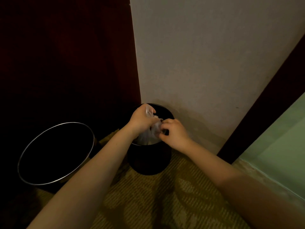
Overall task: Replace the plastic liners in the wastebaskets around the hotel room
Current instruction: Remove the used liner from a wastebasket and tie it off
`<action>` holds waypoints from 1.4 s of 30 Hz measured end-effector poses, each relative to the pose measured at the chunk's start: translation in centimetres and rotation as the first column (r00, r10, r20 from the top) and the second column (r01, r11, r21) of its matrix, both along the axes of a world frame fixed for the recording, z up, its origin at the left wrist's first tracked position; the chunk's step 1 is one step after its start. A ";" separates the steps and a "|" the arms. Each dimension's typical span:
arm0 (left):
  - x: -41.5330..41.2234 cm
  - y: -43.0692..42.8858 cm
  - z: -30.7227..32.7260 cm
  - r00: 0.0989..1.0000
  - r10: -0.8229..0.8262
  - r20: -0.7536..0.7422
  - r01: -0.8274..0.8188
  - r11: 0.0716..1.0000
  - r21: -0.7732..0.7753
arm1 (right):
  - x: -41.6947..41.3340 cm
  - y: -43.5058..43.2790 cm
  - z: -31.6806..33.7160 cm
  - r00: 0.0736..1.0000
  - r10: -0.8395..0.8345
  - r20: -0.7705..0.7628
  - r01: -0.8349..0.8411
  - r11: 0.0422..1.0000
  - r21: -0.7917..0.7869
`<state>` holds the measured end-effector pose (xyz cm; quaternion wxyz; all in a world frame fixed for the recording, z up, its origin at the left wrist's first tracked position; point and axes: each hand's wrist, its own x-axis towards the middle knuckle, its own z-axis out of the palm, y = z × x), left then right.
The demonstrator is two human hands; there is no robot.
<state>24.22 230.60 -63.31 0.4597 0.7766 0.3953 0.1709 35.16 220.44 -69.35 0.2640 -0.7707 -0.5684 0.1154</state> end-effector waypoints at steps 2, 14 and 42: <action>-0.3 0.4 0.3 1.000 -0.004 -0.019 0.003 0.999 -0.035 | 0.2 0.2 0.8 0.899 -0.075 -0.431 0.116 0.991 0.070; -0.5 0.5 1.0 0.947 -0.255 -0.198 0.297 0.926 0.231 | 0.6 1.7 2.0 0.913 0.007 -0.408 0.003 1.000 0.024; -1.0 0.7 -0.7 0.955 -0.298 0.008 0.181 0.603 0.777 | 3.2 1.4 3.4 0.901 0.108 -0.419 -0.061 0.990 0.124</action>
